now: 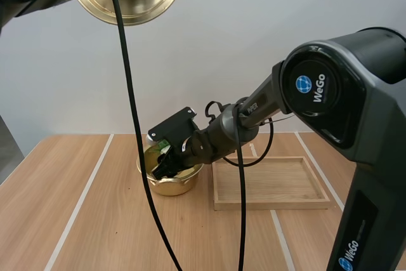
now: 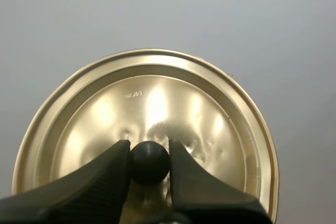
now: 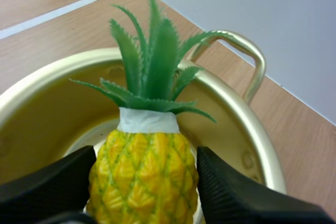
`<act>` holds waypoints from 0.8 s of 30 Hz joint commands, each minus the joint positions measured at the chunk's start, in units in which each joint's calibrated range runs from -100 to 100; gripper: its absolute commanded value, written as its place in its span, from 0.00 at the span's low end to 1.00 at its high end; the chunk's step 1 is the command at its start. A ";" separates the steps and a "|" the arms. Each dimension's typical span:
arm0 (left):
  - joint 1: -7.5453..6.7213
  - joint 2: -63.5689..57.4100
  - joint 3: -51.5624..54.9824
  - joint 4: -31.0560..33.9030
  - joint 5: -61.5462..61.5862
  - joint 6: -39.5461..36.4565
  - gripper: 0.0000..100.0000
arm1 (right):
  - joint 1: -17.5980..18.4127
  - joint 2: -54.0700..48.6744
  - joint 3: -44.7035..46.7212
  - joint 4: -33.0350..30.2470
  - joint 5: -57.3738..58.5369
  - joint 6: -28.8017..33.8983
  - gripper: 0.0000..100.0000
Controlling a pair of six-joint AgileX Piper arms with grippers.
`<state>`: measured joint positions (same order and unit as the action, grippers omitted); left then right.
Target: Open the pot, put the pineapple inside, and close it
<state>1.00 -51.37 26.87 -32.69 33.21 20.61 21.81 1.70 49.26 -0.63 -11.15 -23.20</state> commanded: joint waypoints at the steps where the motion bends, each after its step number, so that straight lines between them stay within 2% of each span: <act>1: -0.17 -0.32 -0.50 -0.47 -1.32 -0.42 0.00 | -0.64 -0.24 0.20 -0.16 0.72 -0.52 0.00; 13: -0.17 -0.32 -0.50 -0.47 -1.32 -0.42 0.00 | -0.63 2.98 0.20 -0.16 4.50 -0.39 0.00; 24: -0.17 -0.32 -0.50 -0.47 -1.32 -0.42 0.00 | -0.63 3.40 0.20 -0.16 1.82 -0.39 0.00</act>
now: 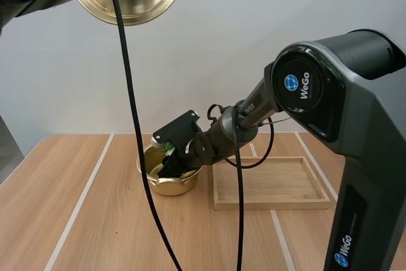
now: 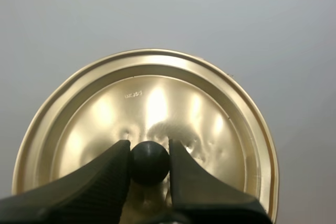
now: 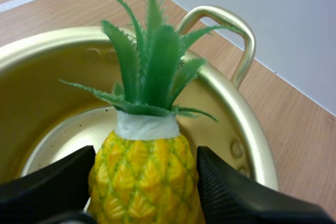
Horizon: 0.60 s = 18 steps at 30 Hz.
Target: Open the pot, put the pineapple inside, and close it
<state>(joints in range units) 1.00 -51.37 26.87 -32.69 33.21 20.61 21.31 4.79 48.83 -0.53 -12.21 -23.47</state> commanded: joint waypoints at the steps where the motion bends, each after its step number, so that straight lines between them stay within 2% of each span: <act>1: -0.17 -0.32 -0.50 -0.47 -1.32 -0.42 0.00 | -0.13 0.30 0.63 -0.26 2.68 -0.12 0.00; 6: -0.17 -0.32 -0.50 -0.47 -1.32 -0.42 0.00 | -0.13 0.30 0.63 -0.40 1.77 -0.12 0.00; 7: -0.17 -0.32 -0.50 -0.47 -1.32 -0.42 0.00 | -0.13 0.30 0.63 -0.64 1.76 -0.12 0.09; 9: -0.17 -0.32 -0.50 -0.47 -1.32 -0.42 0.00 | -0.13 0.30 0.63 -0.64 0.87 -0.12 0.48; 11: -0.17 -0.32 -0.50 -0.47 -1.32 -0.42 0.00 | -0.13 0.30 0.63 -0.64 -0.96 -0.12 0.95; 12: -0.17 -0.32 -0.50 -0.47 -1.32 -0.42 0.00 | -0.13 0.30 0.63 -0.64 -1.49 -0.12 1.00; 18: -0.17 -0.32 -0.50 -0.47 -1.32 -0.42 0.00 | -0.13 0.30 0.63 -0.64 -0.92 -0.22 1.00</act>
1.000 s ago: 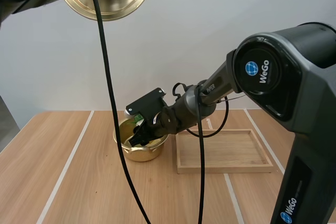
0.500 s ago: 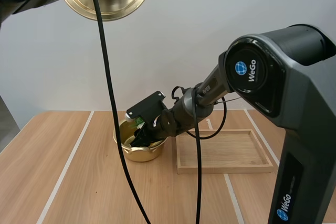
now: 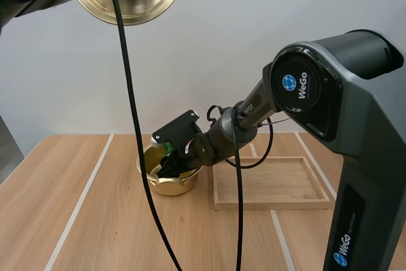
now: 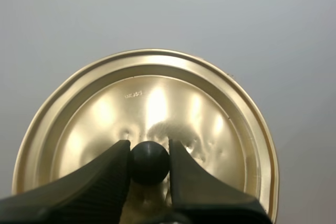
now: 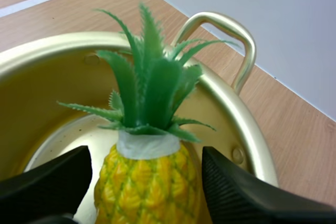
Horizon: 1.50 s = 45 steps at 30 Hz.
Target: Open the pot, put the pineapple inside, and close it
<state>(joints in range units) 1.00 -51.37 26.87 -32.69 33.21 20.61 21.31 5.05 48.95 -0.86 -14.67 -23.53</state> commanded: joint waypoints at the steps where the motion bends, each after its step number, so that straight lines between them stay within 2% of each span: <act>1: -0.17 -0.32 -0.50 -0.47 -1.32 -0.42 0.00 | -0.13 0.04 0.51 -0.31 1.53 -0.15 1.00; 6: -0.17 -0.32 -0.50 -0.47 -1.32 -0.42 0.00 | -0.13 0.04 0.28 -0.31 1.53 -0.15 1.00; 11: -0.17 -0.32 -0.50 -0.47 -1.32 -0.42 0.00 | -0.13 -1.88 -3.28 0.86 6.56 -0.04 1.00; 20: -0.17 -0.32 -0.50 -0.47 -1.32 -0.42 0.00 | -0.05 -7.89 -9.53 1.17 14.67 -0.04 1.00; 34: -0.17 -0.32 -0.50 -0.47 -1.32 -0.42 0.00 | -0.18 -21.05 -10.16 0.86 20.06 -0.24 1.00; 38: -0.17 -0.32 -0.50 -0.47 -1.32 -0.42 0.00 | -1.59 -25.13 -10.16 0.86 20.92 -0.27 1.00; 45: -0.17 -0.32 -0.50 -0.47 -1.32 -0.42 0.00 | -6.69 -30.26 -10.16 0.86 27.82 -0.27 1.00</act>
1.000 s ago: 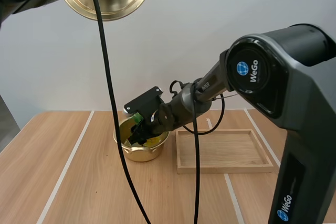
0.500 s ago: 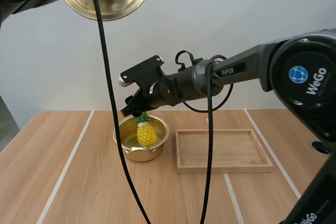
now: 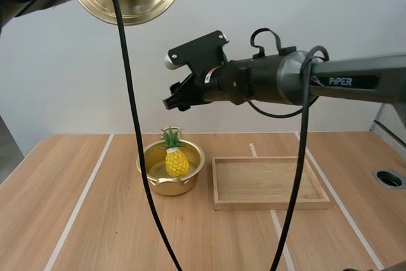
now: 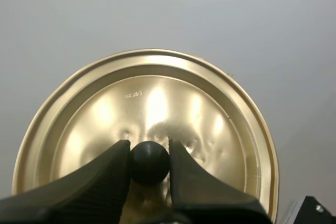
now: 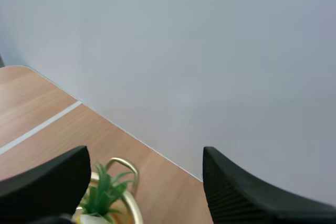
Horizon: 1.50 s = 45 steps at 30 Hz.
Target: Open the pot, put the pineapple inside, and close it
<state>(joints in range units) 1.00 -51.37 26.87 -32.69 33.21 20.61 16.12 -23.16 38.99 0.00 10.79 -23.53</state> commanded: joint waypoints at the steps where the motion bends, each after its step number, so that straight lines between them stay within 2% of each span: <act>1: -0.17 -0.32 -0.50 -0.47 -1.32 -0.42 0.00 | -2.40 -2.63 -0.20 0.00 2.94 -0.27 1.00; 10: -0.17 -0.32 -0.50 -0.47 -1.32 -0.42 0.00 | -8.29 -9.75 -0.20 0.00 5.08 -0.27 1.00; 20: -0.17 -0.32 -0.50 -0.47 -1.32 -0.42 0.00 | -10.31 -16.94 -0.20 -0.98 6.04 -0.27 1.00; 21: -0.17 -0.32 -0.50 -0.47 -1.32 -0.42 0.00 | -10.50 -17.72 -0.20 -1.61 7.04 -0.27 0.88; 22: -0.17 -0.32 -0.50 -0.47 -1.32 -0.42 0.00 | -10.68 -18.53 -0.20 -2.45 8.11 -0.27 0.72; 23: -0.17 -0.32 -0.50 -0.47 -1.32 -0.42 0.00 | -10.76 -19.20 -0.20 -3.62 9.55 -0.27 0.45; 24: -0.17 -0.32 -0.50 -0.47 -1.32 -0.42 0.00 | -10.76 -20.12 -0.20 -4.85 10.77 -0.27 0.12; 25: -0.17 -0.32 -0.50 -0.47 -1.32 -0.42 0.00 | -10.85 -21.00 -0.20 -5.55 11.46 -0.27 0.00; 37: -0.17 -0.32 -0.50 -0.47 -1.32 -0.42 0.00 | -10.93 -33.01 -0.20 -5.38 12.71 0.04 0.00; 45: -0.17 -0.32 -0.50 -0.47 -1.32 -0.42 0.00 | -11.45 -36.10 -0.20 -5.38 16.06 0.71 0.00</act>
<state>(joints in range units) 1.00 -51.37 26.87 -32.69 33.21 20.61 5.29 -58.32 38.99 -5.00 25.75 -23.39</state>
